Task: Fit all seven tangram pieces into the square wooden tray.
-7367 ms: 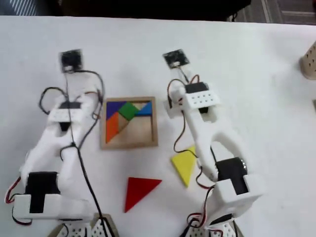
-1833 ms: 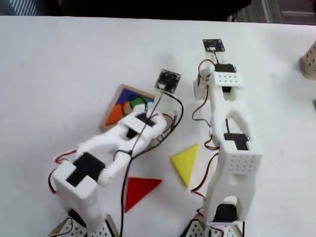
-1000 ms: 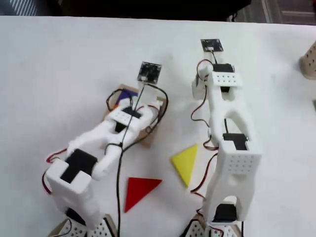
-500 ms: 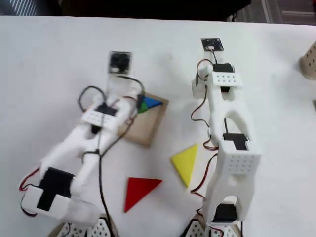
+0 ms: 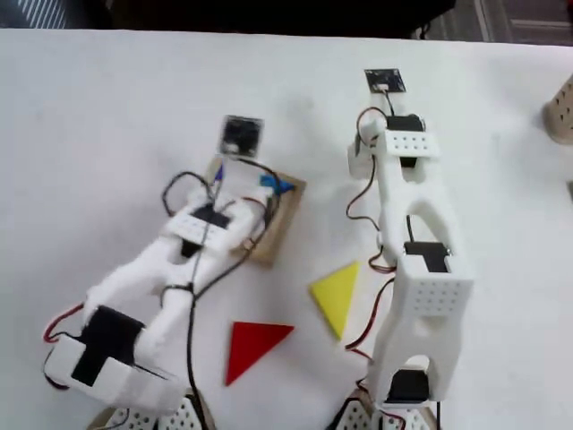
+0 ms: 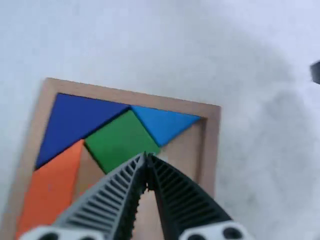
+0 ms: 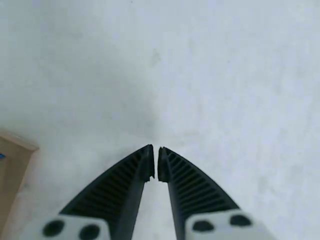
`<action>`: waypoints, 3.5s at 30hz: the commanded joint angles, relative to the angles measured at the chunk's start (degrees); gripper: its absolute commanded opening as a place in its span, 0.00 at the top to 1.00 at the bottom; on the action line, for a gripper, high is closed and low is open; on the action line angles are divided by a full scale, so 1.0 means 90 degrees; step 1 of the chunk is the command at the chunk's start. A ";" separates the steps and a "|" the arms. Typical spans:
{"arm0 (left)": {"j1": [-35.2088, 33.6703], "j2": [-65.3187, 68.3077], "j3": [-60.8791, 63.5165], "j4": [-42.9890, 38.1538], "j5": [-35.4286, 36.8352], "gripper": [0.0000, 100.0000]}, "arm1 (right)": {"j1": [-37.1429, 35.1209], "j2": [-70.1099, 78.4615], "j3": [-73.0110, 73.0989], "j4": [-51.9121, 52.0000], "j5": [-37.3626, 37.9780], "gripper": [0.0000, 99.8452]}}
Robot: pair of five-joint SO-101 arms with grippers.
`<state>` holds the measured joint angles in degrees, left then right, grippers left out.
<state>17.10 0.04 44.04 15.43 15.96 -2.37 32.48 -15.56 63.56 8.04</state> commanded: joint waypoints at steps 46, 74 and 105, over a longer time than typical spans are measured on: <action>-0.0835 0.0171 -0.0234 0.0987 -0.0068 0.98 | -0.0171 -0.0210 -0.0049 -0.0112 0.0010 0.98; -0.2720 -0.1031 0.0615 -0.1094 -0.0928 0.98 | -0.0327 -0.1421 0.1582 0.0737 -0.0313 0.98; -0.2857 -0.0425 -0.0166 -0.0147 -0.0957 0.97 | -0.2046 -0.5944 0.7375 -0.0132 -0.1221 0.82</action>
<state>-8.04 -3.47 45.80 13.85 8.04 -20.13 -22.02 51.52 63.21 -0.22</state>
